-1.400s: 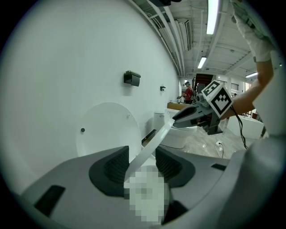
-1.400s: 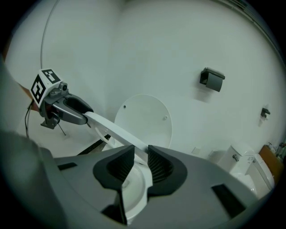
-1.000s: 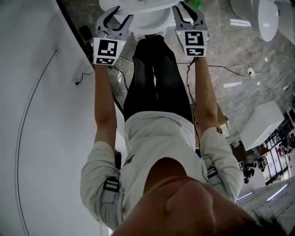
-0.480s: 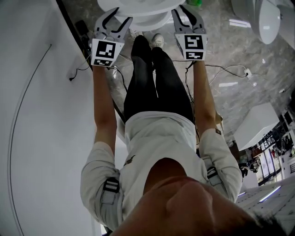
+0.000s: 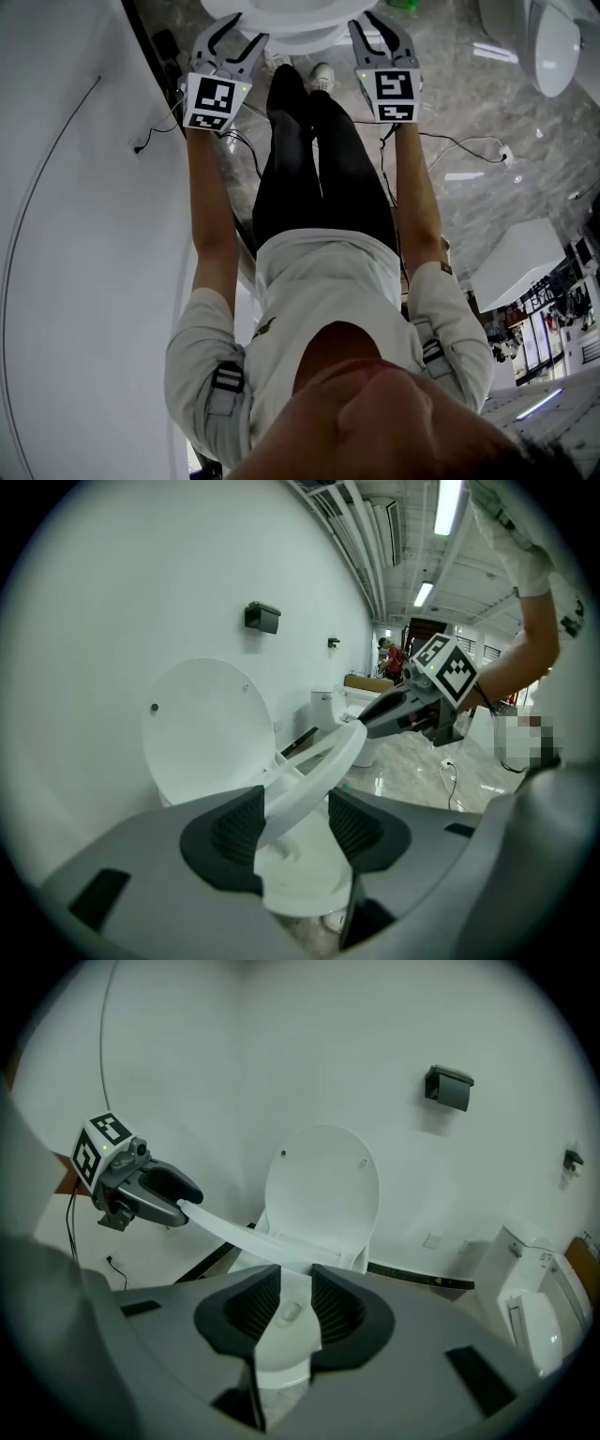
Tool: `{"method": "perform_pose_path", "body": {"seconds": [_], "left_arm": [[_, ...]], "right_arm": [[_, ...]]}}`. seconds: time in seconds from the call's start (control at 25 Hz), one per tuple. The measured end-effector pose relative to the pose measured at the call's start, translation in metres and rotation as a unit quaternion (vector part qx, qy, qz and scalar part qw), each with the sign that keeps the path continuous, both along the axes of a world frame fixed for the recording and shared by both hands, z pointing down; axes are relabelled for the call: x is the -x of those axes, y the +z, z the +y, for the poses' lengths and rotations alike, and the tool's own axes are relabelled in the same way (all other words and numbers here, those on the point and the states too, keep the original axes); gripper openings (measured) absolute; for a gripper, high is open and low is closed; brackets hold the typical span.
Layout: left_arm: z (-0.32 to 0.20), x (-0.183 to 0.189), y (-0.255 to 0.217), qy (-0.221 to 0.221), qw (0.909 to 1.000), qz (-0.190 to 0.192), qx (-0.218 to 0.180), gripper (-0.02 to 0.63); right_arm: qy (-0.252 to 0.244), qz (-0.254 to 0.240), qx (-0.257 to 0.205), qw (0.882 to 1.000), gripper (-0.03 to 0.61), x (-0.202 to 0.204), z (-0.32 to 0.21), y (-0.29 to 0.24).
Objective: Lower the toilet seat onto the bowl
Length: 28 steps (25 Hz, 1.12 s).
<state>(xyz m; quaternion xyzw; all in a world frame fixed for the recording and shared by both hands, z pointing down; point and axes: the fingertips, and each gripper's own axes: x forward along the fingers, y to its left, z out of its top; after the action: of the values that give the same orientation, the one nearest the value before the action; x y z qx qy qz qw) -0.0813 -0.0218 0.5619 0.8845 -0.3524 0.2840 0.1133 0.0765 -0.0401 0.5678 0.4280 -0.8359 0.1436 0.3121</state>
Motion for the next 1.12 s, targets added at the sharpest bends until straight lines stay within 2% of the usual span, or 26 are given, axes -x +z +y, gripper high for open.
{"method": "perform_pose_path", "body": {"seconds": [0.4,0.88,1.12], "left_arm": [[0.024,-0.002,0.031,0.009,0.9997,-0.024,0.003,0.212],[0.050,-0.008,0.058,0.016,0.9986,-0.048,0.012,0.218],[0.057,-0.009,0.070,0.020,0.9989,-0.039,0.016,0.230]], "right_arm": [[-0.025,0.009,0.017,1.000,0.121,-0.001,0.023,0.030],[-0.029,0.016,0.035,0.999,0.123,-0.008,0.047,0.056],[-0.030,0.023,0.043,0.998,0.124,-0.008,0.053,0.069]]}}
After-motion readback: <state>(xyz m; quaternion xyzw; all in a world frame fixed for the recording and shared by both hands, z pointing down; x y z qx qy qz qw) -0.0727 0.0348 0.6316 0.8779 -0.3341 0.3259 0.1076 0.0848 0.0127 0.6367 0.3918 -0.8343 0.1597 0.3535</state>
